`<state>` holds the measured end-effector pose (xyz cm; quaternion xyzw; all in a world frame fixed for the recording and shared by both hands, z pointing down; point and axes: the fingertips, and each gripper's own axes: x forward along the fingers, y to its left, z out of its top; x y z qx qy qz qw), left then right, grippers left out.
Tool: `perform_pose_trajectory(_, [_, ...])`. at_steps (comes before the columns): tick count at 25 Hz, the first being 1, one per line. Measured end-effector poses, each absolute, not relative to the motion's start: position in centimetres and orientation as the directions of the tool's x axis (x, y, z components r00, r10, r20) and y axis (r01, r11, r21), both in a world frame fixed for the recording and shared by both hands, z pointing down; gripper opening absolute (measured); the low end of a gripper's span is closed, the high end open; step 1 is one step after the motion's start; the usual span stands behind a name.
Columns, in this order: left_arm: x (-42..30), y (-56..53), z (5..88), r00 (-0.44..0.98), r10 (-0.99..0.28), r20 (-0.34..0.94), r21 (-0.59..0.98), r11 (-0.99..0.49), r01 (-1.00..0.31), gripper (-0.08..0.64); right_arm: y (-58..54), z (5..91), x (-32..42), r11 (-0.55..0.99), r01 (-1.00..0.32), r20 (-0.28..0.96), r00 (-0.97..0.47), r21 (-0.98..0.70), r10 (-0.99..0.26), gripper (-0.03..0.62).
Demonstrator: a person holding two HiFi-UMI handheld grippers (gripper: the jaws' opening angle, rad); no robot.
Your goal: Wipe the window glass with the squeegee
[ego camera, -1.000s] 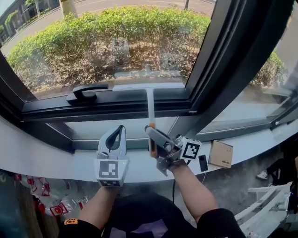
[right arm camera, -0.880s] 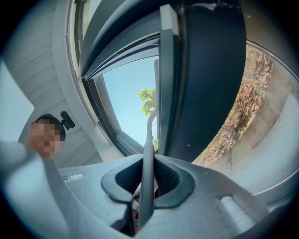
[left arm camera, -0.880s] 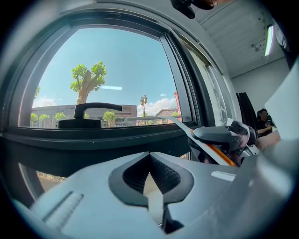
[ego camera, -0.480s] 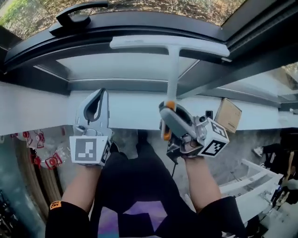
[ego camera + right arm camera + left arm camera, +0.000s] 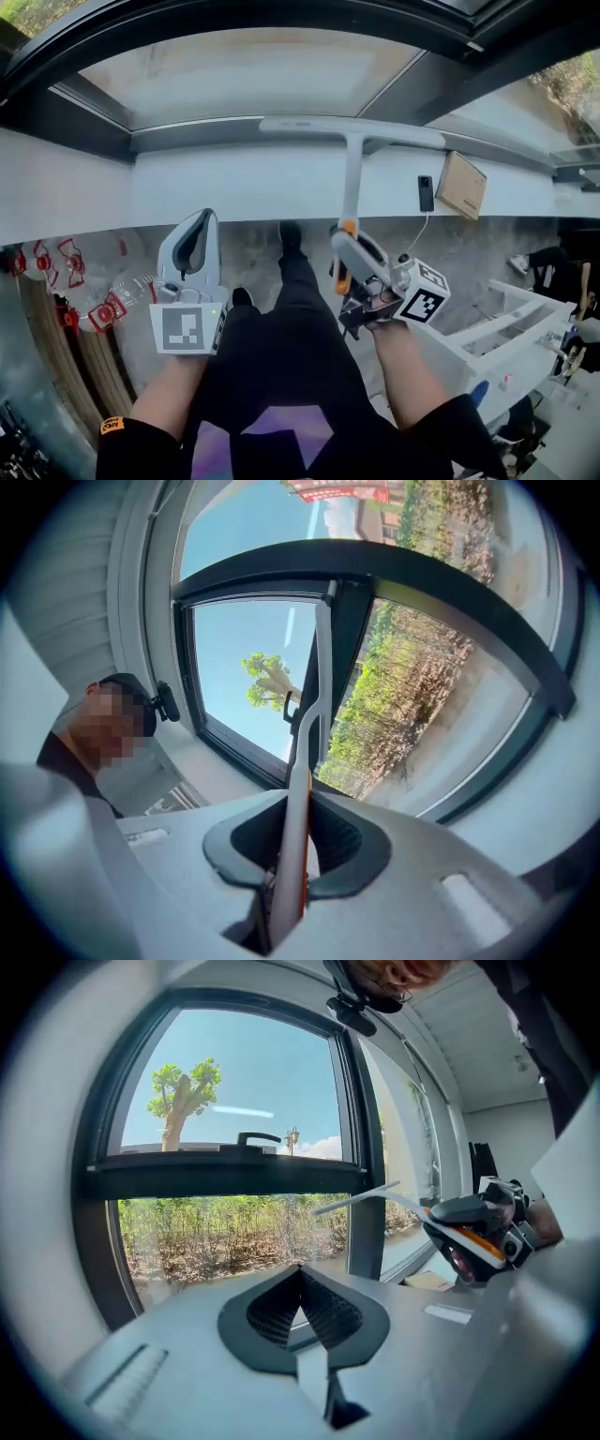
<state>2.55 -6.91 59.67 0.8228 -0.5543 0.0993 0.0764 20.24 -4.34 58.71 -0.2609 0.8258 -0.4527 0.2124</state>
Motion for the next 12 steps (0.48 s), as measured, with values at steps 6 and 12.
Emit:
perform_pose_trajectory(6, [-1.0,2.9,62.0,0.431,-0.859,0.277,0.096,-0.421,-0.902,0.015,4.4,61.0,17.4,0.326,-0.249,-0.067,-0.693,-0.912,-0.718,0.046])
perform_pose_trajectory(12, [-1.1,10.6,62.6,0.445,-0.826,0.345,0.150,-0.420,-0.895,0.015,11.2,62.4,15.6,0.193,-0.248,0.033,-0.690,-0.949,-0.723,0.046])
